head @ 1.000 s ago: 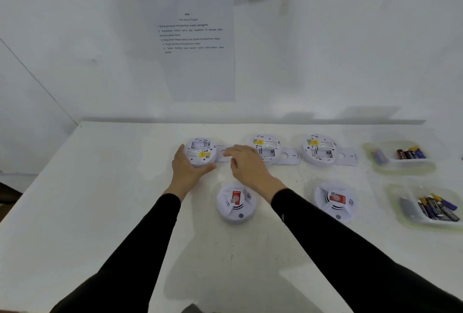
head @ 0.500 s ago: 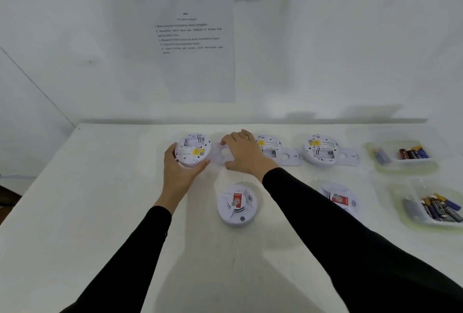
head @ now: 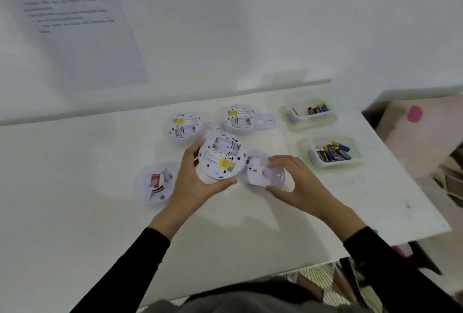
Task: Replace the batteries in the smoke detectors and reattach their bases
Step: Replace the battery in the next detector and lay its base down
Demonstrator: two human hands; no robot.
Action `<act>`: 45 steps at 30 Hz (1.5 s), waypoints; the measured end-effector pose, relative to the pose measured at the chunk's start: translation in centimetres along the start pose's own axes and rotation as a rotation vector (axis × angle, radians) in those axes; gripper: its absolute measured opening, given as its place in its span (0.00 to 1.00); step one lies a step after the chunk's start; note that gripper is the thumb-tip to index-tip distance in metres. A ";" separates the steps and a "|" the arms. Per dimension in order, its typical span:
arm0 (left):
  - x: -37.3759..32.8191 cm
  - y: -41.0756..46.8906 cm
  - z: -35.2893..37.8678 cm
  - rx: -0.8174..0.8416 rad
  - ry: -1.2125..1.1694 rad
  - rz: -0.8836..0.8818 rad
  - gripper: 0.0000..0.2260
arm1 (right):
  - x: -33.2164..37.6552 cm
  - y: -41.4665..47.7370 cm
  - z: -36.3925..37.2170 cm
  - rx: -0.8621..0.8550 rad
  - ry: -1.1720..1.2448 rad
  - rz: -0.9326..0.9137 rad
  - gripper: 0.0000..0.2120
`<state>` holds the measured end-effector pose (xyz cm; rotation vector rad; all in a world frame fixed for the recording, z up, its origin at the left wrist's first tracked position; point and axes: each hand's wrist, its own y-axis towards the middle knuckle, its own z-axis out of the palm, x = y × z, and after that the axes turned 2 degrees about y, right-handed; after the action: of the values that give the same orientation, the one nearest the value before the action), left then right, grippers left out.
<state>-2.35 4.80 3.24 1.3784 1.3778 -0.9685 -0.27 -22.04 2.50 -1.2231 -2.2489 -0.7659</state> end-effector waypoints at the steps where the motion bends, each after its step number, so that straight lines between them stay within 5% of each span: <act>1: -0.2 0.1 1.3 0.015 -0.003 -0.004 0.46 | -0.9 -1.1 -0.6 0.018 0.008 0.025 0.21; 13: -1.7 0.4 11.4 -0.020 -0.027 -0.046 0.44 | -7.6 -4.7 -4.1 0.296 0.054 0.001 0.20; 18: -2.4 1.3 13.1 -0.097 -0.056 -0.037 0.42 | -7.4 -0.1 -8.0 0.089 0.118 -0.117 0.09; 22: -3.2 3.0 14.2 -0.159 -0.074 -0.021 0.43 | -10.7 7.9 -11.3 -0.086 0.114 0.085 0.09; 27: -4.4 4.9 15.8 -0.178 -0.056 0.008 0.44 | -14.8 15.7 -10.5 0.173 -0.247 0.450 0.14; 33: -5.4 6.0 17.1 -0.185 -0.074 0.053 0.42 | -16.1 17.9 -8.5 0.209 -0.273 0.482 0.18; 41: -5.7 6.4 17.4 -0.172 -0.061 0.084 0.44 | -17.1 19.3 -7.8 0.237 -0.132 0.520 0.09; 45: -5.8 6.6 17.3 -0.177 -0.071 0.102 0.44 | -15.9 18.5 -9.0 0.113 0.008 0.528 0.10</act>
<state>5.25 -12.98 4.86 1.2571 1.2954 -0.8015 24.72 -29.25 3.75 -1.6481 -1.8023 -0.4304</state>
